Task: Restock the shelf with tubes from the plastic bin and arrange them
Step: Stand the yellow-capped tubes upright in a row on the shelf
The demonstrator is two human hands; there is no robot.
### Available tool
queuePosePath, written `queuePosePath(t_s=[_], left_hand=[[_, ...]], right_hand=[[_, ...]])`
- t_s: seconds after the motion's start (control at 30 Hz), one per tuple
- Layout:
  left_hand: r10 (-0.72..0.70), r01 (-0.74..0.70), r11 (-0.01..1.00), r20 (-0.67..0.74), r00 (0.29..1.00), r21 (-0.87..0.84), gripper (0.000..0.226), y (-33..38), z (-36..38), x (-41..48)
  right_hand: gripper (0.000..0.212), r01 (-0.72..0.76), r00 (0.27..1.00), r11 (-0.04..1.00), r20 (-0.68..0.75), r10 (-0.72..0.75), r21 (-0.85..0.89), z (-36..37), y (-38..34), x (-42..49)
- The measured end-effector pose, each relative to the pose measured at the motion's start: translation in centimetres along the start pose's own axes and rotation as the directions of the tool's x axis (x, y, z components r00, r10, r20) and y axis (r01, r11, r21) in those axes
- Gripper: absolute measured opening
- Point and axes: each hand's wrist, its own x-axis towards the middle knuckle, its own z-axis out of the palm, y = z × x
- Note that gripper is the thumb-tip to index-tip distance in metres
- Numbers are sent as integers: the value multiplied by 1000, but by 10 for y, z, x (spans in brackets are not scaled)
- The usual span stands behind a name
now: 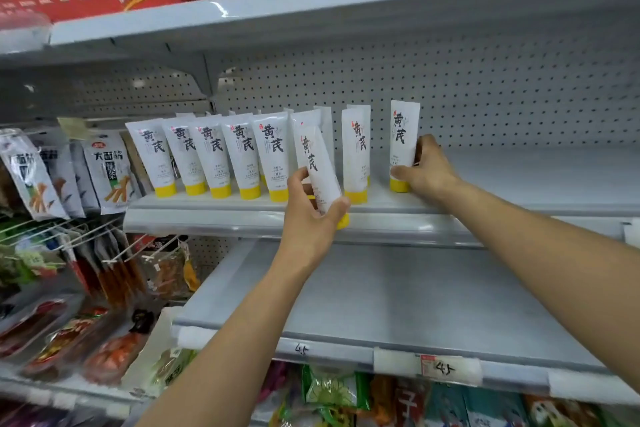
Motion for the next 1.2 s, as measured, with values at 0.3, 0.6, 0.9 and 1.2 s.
queuePosePath(t_s=[0.3,0.6,0.9,1.2], left_hand=[[8,-8,1000,-9,1000,-2,69,-4,0,12],[-20,21,1000,-11,1000,8,63,-7,0,12],[-7,8,1000,-32,999,28,71,-1,11,0],[76,-68,973,-26,997,220,77,14,27,-12]], right_hand=[[51,-44,999,994,13,45,-98,7,4,26],[55,-70,997,993,-21,69,-92,7,7,23],[21,248,956,944,106,-275,216,4,-26,-53],[42,94,885,967,425,-190,237,7,-36,-77]])
